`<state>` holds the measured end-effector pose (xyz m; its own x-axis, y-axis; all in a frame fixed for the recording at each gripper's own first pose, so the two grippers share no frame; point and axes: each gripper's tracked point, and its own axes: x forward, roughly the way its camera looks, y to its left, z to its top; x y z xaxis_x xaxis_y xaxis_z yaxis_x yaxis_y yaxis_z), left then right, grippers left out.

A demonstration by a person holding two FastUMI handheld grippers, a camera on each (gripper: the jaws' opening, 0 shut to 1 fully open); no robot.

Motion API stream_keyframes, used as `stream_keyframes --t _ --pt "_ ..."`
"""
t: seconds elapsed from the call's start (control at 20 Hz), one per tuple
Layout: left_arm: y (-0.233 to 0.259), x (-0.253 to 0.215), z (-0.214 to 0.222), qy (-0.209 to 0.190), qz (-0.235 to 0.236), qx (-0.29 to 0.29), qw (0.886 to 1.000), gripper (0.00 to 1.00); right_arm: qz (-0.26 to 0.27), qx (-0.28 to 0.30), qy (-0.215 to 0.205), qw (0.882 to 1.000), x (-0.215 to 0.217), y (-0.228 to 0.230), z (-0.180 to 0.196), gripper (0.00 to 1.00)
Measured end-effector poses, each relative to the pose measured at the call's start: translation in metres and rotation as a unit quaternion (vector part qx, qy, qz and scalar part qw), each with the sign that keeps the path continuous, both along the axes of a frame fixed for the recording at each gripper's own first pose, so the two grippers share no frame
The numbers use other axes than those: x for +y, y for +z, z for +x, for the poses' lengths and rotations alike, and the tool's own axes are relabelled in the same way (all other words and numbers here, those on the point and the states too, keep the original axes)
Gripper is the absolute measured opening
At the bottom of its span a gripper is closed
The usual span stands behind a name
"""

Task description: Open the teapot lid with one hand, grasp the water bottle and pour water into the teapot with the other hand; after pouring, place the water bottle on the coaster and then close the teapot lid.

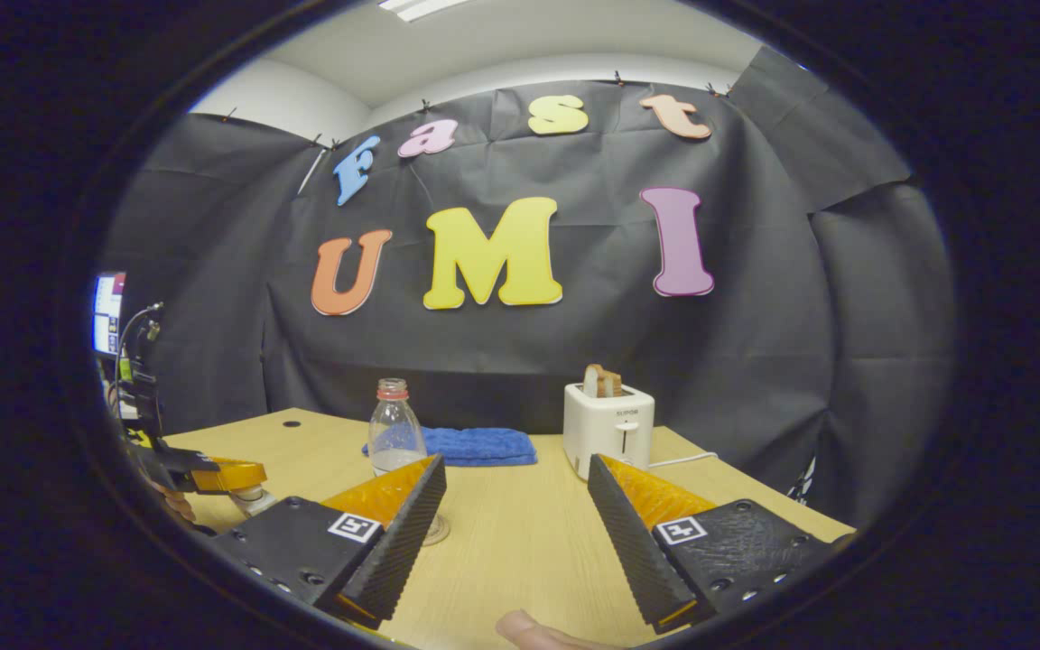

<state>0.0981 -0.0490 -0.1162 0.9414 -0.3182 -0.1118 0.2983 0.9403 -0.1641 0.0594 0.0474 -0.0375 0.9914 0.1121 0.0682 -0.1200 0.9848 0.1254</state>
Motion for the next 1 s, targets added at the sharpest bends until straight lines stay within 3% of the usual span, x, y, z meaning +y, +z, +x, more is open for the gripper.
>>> stream_keyframes --t 0.25,0.5,0.6,0.75,0.9,0.95,1.0 --pt "-0.005 -0.003 0.000 0.009 0.041 -0.007 0.999 0.06 0.041 0.008 -0.012 0.999 -0.016 0.001 0.004 0.93" --pt "-0.006 0.000 0.001 0.028 0.068 -0.018 0.997 0.07 0.022 0.003 -0.014 1.000 -0.012 0.003 -0.001 0.96" --pt "-0.003 -0.005 -0.002 0.020 0.067 -0.022 0.997 0.09 0.010 0.003 -0.014 1.000 -0.009 0.004 -0.002 0.94" --pt "0.007 -0.007 -0.008 0.020 0.085 -0.031 0.996 0.29 0.002 0.002 -0.022 1.000 -0.010 0.008 -0.007 0.96" --pt "0.032 -0.006 -0.017 0.029 0.099 -0.056 0.993 0.42 -0.010 0.001 -0.023 1.000 -0.006 0.015 -0.015 0.94" --pt "0.041 -0.009 -0.025 0.026 0.097 -0.059 0.993 0.57 -0.018 0.005 -0.027 0.999 -0.007 0.015 -0.018 0.94" --pt "0.052 -0.007 -0.032 0.030 0.094 -0.066 0.993 0.64 -0.024 0.011 -0.036 0.999 -0.009 0.016 -0.022 0.96"
